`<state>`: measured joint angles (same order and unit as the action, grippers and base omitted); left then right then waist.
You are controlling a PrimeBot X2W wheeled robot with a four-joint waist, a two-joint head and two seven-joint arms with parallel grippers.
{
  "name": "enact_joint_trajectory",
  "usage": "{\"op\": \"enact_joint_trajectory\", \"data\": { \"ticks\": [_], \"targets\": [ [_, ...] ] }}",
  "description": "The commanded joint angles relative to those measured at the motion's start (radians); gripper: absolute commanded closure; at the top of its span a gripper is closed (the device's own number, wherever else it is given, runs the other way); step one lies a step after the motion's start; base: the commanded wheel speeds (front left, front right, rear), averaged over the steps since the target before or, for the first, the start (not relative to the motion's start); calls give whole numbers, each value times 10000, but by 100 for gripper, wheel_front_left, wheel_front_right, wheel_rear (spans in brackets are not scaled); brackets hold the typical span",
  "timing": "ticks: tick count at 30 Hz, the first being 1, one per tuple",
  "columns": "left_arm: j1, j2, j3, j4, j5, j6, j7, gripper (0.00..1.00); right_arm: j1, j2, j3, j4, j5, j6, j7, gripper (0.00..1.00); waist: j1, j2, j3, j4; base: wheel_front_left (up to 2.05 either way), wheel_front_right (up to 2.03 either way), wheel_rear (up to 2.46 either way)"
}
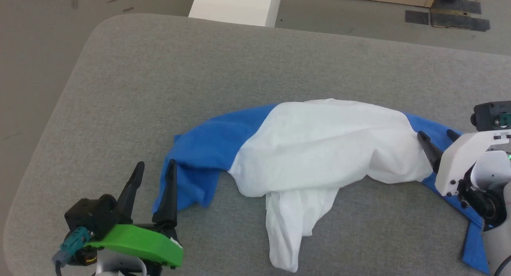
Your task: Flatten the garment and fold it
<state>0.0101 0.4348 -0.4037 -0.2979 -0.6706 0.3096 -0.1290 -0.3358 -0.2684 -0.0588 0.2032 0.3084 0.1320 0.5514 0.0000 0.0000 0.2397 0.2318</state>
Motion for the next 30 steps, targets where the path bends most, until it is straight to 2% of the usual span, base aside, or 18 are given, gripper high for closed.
{"op": "enact_joint_trajectory", "data": {
  "ticks": [1,9,17,18,19,20,25,30],
  "targets": [
    [170,43,30,-23,-87,9,-73,0,66,28,3,84,-29,-13,-123,0,0,0,13,110,0,0,0],
    [155,-84,138,-61,-169,-119,-481,0,109,77,-137,622,-67,-13,-265,0,0,0,17,158,0,0,0],
    [-108,-290,-12,4,-126,-269,-659,0,218,185,-457,1782,-405,-13,214,0,0,0,291,355,0,0,0],
    [-151,-328,-43,46,-117,-293,-680,0,224,190,-496,1987,-506,-13,333,9,0,0,300,384,0,0,0],
    [-187,-361,-82,82,-116,-322,-691,0,212,189,-498,2110,-598,-13,402,60,0,0,308,403,0,0,0],
    [-244,-415,-137,125,-125,-373,-705,0,166,188,-514,2195,-688,-13,392,100,0,0,309,420,0,0,0],
    [-457,-562,-280,362,-98,-503,-770,0,-227,150,-435,1833,-657,-13,66,100,0,0,19,277,0,0,0],
    [-467,-617,-310,488,-94,-490,-807,0,-330,-166,-584,509,-283,-13,-193,100,0,0,-439,-213,0,0,0]
  ]
}}
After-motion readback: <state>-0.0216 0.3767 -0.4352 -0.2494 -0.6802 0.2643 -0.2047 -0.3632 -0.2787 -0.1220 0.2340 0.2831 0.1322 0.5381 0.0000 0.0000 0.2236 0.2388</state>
